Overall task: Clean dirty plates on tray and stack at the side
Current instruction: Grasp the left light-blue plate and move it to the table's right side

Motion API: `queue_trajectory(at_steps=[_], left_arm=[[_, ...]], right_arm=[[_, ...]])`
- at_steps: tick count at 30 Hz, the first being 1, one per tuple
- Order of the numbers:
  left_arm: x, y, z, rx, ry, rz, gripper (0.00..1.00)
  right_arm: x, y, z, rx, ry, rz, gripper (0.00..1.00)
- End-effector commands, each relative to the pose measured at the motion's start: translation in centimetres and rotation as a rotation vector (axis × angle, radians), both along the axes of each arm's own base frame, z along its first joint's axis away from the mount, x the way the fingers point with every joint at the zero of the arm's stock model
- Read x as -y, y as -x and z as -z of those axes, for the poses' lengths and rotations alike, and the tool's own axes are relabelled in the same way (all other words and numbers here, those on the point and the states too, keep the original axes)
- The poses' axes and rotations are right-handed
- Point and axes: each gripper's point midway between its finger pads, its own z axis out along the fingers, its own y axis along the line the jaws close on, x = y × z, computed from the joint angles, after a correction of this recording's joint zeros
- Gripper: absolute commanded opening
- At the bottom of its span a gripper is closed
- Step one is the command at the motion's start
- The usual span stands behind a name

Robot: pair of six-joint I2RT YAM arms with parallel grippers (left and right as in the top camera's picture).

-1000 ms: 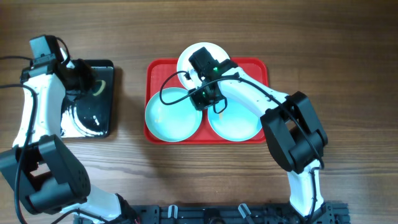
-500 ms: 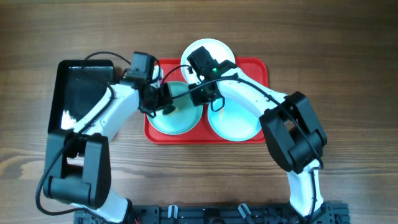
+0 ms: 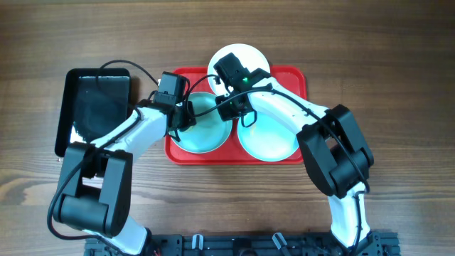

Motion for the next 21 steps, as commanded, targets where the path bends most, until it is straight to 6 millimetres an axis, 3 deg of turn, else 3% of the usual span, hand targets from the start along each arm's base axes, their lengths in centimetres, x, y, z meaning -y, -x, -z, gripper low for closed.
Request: queue_trajectory(at_steps=[1, 3, 4, 5, 6, 8, 12, 16, 17, 20, 21], left_arm=[[-2.3, 1.3, 1.0, -0.039, -0.133, 0.048, 0.18], [0.3, 0.3, -1.4, 0.014, 0.005, 0.091, 0.35], [3.0, 0.4, -2.5, 0.025, 0.151, 0.15, 0.48], [4.9, 1.1, -3.0, 0.004, 0.263, 0.198, 0.54], [4.9, 1.4, -2.8, -0.013, 0.262, 0.196, 0.63], [3.6, 0.9, -2.5, 0.006, 0.187, 0.165, 0.45], [2.8, 0.6, -2.3, 0.016, 0.142, 0.147, 0.37], [2.4, 0.0, -2.5, 0.043, 0.116, 0.135, 0.5], [2.5, -0.4, -2.6, 0.06, 0.121, 0.132, 0.49], [2.5, -0.5, -2.7, 0.06, 0.136, 0.097, 0.24], [2.5, -0.5, -2.7, 0.056, 0.142, 0.083, 0.23]], right_arm=[[1.4, 0.2, 1.8, -0.012, 0.084, -0.009, 0.04], [1.3, 0.1, 1.8, -0.011, 0.083, -0.008, 0.04], [1.4, 0.1, 1.8, -0.011, 0.084, -0.007, 0.04], [1.5, 0.1, 1.8, -0.012, 0.084, -0.006, 0.04], [1.5, 0.1, 1.8, -0.012, 0.084, -0.006, 0.04], [1.5, 0.1, 1.8, -0.012, 0.084, -0.006, 0.05], [1.5, 0.1, 1.8, -0.012, 0.084, -0.007, 0.05], [1.5, 0.1, 1.8, -0.012, 0.084, -0.007, 0.05], [1.5, 0.1, 1.8, -0.012, 0.084, -0.007, 0.04], [1.5, 0.1, 1.8, -0.011, 0.084, -0.006, 0.05], [1.5, 0.1, 1.8, -0.011, 0.084, -0.007, 0.04]])
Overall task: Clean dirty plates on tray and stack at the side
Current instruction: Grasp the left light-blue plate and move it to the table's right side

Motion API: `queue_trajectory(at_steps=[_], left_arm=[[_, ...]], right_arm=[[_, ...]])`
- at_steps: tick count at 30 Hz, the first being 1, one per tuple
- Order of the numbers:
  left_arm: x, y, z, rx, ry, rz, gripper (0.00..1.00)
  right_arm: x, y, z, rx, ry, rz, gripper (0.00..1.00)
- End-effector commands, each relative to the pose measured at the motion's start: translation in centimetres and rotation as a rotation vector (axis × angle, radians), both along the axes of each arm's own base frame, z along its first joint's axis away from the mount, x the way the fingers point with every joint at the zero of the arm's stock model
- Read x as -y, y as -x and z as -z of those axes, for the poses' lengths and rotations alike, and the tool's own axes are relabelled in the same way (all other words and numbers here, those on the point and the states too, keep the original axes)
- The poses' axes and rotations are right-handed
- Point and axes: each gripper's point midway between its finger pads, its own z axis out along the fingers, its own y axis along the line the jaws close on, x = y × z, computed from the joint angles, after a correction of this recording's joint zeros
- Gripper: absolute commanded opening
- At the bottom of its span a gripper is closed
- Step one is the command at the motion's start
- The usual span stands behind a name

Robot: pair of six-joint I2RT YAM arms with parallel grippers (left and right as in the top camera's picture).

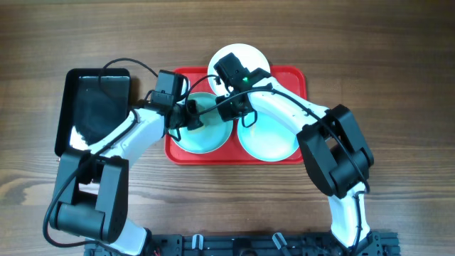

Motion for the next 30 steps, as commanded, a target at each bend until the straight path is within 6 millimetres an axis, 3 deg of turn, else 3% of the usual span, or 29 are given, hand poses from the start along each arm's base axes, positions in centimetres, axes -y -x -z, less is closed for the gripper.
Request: queue_trajectory(at_steps=[1, 2, 3, 6, 8, 10, 11, 12, 13, 14, 16, 18, 21, 22, 23, 25, 28, 30], left_arm=[[-0.2, -0.3, -0.7, 0.016, 0.01, -0.034, 0.19], [-0.3, 0.0, -0.4, 0.007, 0.007, -0.034, 0.15], [-0.3, 0.4, 0.1, -0.004, 0.004, -0.034, 0.04], [-1.2, 1.6, 2.9, -0.085, -0.037, -0.065, 0.04], [-5.2, 2.5, 4.1, -0.116, -0.254, -0.136, 0.04], [-8.9, 2.7, 3.1, -0.087, -0.459, -0.201, 0.04], [-10.7, 2.3, 1.5, -0.038, -0.557, -0.242, 0.04], [-10.9, 1.6, -0.1, 0.013, -0.558, -0.262, 0.04], [-9.6, 0.5, -2.0, 0.067, -0.48, -0.26, 0.04], [-6.2, -0.7, -3.0, 0.113, -0.282, -0.204, 0.04], [0.6, -1.4, -3.9, 0.116, 0.069, -0.039, 0.04], [3.1, -0.8, -2.9, 0.065, 0.164, 0.002, 0.04], [3.9, 0.5, 1.7, -0.043, 0.118, 0.022, 0.04], [3.3, 0.5, 2.7, -0.055, 0.08, 0.006, 0.04], [1.3, 0.3, 3.5, -0.049, -0.025, -0.04, 0.04], [-3.6, -0.3, 3.2, 0.007, -0.282, -0.151, 0.04], [-7.6, -1.6, -0.6, 0.143, -0.481, -0.267, 0.04], [-8.0, -2.7, -4.3, 0.25, -0.461, -0.313, 0.04]], right_arm=[[1.3, -0.1, 1.8, -0.006, 0.074, -0.004, 0.05], [1.3, -0.1, 1.8, -0.006, 0.075, -0.005, 0.05], [1.3, -0.1, 1.8, -0.006, 0.075, -0.005, 0.05], [1.3, -0.1, 1.8, -0.006, 0.075, -0.005, 0.05], [1.4, 0.1, 1.8, -0.011, 0.079, -0.005, 0.04], [1.4, 0.1, 1.8, -0.01, 0.08, -0.012, 0.05], [1.4, 0.1, 1.8, -0.01, 0.08, -0.013, 0.04], [1.4, 0.1, 1.8, -0.01, 0.08, -0.013, 0.04], [1.4, 0.1, 1.8, -0.01, 0.08, -0.012, 0.04], [1.4, 0.1, 1.8, -0.01, 0.08, -0.012, 0.04], [1.4, 0.1, 1.8, -0.011, 0.08, -0.012, 0.04], [1.4, 0.1, 1.8, -0.01, 0.079, -0.011, 0.04], [1.4, 0.1, 1.8, -0.01, 0.08, -0.012, 0.04], [1.4, 0.1, 1.8, -0.011, 0.08, -0.012, 0.04], [1.4, 0.1, 1.8, -0.013, 0.081, -0.012, 0.04], [1.4, 0.1, 1.8, -0.012, 0.081, -0.012, 0.04], [1.6, 0.3, 1.9, -0.02, 0.087, -0.011, 0.04], [1.7, 0.5, 1.9, -0.023, 0.093, -0.047, 0.04]])
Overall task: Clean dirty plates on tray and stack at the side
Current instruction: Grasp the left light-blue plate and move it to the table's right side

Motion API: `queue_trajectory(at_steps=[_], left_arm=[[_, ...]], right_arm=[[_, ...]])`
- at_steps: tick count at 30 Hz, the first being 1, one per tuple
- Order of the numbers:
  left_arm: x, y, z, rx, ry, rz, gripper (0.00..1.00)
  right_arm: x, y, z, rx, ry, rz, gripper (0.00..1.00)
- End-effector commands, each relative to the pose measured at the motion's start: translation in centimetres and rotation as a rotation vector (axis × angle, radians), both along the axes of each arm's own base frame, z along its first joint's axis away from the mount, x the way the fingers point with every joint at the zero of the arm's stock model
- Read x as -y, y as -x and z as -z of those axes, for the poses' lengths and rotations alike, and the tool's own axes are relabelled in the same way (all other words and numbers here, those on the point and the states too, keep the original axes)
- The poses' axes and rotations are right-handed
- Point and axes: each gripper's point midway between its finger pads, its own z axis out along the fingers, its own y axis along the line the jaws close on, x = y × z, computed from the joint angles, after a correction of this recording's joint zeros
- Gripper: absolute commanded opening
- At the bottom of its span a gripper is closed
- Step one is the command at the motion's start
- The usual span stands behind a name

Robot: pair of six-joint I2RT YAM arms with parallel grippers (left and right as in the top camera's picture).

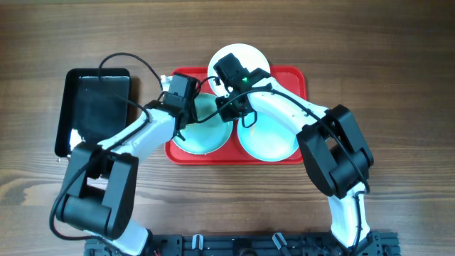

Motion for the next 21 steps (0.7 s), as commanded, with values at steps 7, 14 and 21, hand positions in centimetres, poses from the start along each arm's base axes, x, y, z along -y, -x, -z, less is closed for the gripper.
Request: queue_trajectory(at_steps=[7, 14, 21], left_arm=[[-5.9, -1.4, -17.9, 0.535, 0.15, -0.294, 0.04], [-14.4, 0.0, -13.7, 0.37, 0.254, -0.476, 0.04], [-14.7, 0.3, -13.1, 0.346, 0.248, -0.486, 0.04]], right_arm=[[0.0, -1.5, -5.7, 0.17, -0.014, -0.146, 0.04], [1.6, -6.3, -19.1, 0.79, 0.377, -0.251, 0.04], [-7.1, -3.1, -28.0, 1.214, 0.802, -0.666, 0.05]])
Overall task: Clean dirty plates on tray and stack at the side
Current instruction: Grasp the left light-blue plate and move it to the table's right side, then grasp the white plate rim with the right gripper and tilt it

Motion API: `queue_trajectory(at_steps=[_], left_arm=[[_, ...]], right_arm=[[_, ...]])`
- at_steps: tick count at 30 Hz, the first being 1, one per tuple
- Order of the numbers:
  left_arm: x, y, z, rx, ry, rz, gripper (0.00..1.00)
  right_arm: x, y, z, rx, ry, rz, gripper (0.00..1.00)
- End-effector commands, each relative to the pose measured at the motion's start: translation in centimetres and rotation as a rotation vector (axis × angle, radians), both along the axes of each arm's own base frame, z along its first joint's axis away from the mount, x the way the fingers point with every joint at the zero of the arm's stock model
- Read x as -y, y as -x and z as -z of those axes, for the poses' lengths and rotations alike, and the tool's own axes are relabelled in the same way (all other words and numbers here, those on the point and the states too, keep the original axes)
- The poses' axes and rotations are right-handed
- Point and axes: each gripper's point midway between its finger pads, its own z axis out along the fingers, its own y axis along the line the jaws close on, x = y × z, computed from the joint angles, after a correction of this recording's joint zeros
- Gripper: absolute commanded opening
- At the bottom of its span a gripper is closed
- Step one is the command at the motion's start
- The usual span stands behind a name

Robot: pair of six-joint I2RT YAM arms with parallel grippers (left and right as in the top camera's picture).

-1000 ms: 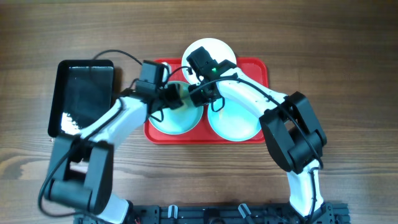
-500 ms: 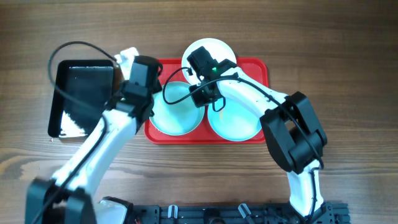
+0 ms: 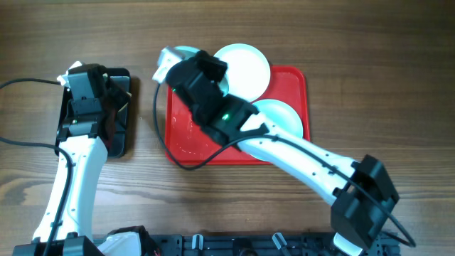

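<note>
Only the overhead view is given. The red tray (image 3: 186, 139) has its left half bare. A teal plate (image 3: 283, 117) lies in its right half, and a white plate (image 3: 245, 65) sits at its far edge. My right arm reaches across the tray, and the right gripper (image 3: 183, 65) grips a second teal plate (image 3: 170, 57) beyond the tray's far left corner; only its edge shows past the wrist. Away from the red tray, my left gripper (image 3: 108, 94) hangs over the black tray (image 3: 121, 139). Its fingers are too dark against the tray to tell open from shut.
The black tray lies on the wooden table (image 3: 370, 43) left of the red tray, with a narrow strip of table between them. The left arm's cable runs off the left edge. The arm bases stand at the near edge.
The left teal plate has left the red tray and is now in my right gripper at the far left corner. My left gripper has moved from that plate to above the black tray.
At first both grippers were at the left teal plate on the red tray, the left one on its surface and the right one at its far rim. The left gripper shifted slightly over the plate. Now the plate is off the tray and the left gripper is over the black tray.
</note>
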Motion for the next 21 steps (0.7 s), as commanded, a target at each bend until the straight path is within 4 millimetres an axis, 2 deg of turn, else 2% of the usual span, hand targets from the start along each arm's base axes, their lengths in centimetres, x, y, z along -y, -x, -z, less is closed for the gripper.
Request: queue_trajectory(at_steps=[1, 4, 5, 7, 8, 9, 10, 11, 12, 13, 15, 16, 18, 19, 21], left_arm=[[0.0, 0.0, 0.1, 0.001, 0.012, -0.002, 0.04], [0.0, 0.1, 0.2, -0.005, 0.013, -0.002, 0.04], [0.0, 0.1, 0.2, -0.005, 0.013, -0.002, 0.04], [0.0, 0.1, 0.2, -0.006, 0.014, -0.002, 0.04], [0.0, 0.1, 0.2, -0.005, 0.013, -0.002, 0.04], [0.0, 0.1, 0.2, -0.005, 0.013, -0.002, 0.04], [0.0, 0.1, 0.2, -0.005, 0.013, -0.002, 0.04], [0.0, 0.1, 0.2, -0.005, 0.013, -0.002, 0.04], [0.0, 0.1, 0.2, -0.005, 0.013, -0.002, 0.04], [0.0, 0.1, 0.2, -0.005, 0.013, -0.002, 0.04], [0.0, 0.1, 0.2, -0.005, 0.013, -0.002, 0.04], [0.0, 0.1, 0.2, -0.005, 0.013, -0.002, 0.04], [0.0, 0.1, 0.2, -0.004, 0.013, -0.002, 0.04], [0.0, 0.1, 0.2, -0.004, 0.013, -0.003, 0.04], [0.0, 0.1, 0.2, -0.004, 0.013, -0.002, 0.04]], right_arm=[[-0.8, 1.1, -3.6, 0.128, 0.136, -0.022, 0.04], [-0.8, 0.9, -3.5, 0.116, 0.052, -0.002, 0.04], [-0.7, 0.6, -2.0, 0.047, -0.007, -0.019, 0.04], [-0.4, 0.2, 3.4, -0.308, -0.333, -0.077, 0.04], [0.7, -0.5, 4.8, -0.473, -0.519, -0.049, 0.04], [2.6, -1.8, 5.1, -0.537, -0.658, 0.031, 0.04], [7.3, -4.7, 5.5, -0.617, -0.892, 0.204, 0.04], [10.5, -6.2, 5.6, -0.692, -1.031, 0.26, 0.04], [14.6, -7.6, 5.2, -0.769, -1.173, 0.274, 0.04], [22.8, -9.2, 4.4, -0.813, -1.356, 0.303, 0.04], [32.6, -9.8, 6.0, -0.731, -1.427, 0.511, 0.04], [39.9, -9.0, 8.3, -0.648, -1.425, 0.744, 0.04], [49.9, -6.3, 12.6, -0.509, -1.34, 1.107, 0.04], [51.6, -5.7, 14.0, -0.497, -1.322, 1.165, 0.04], [51.8, -5.8, 16.4, -0.539, -1.297, 1.18, 0.04]])
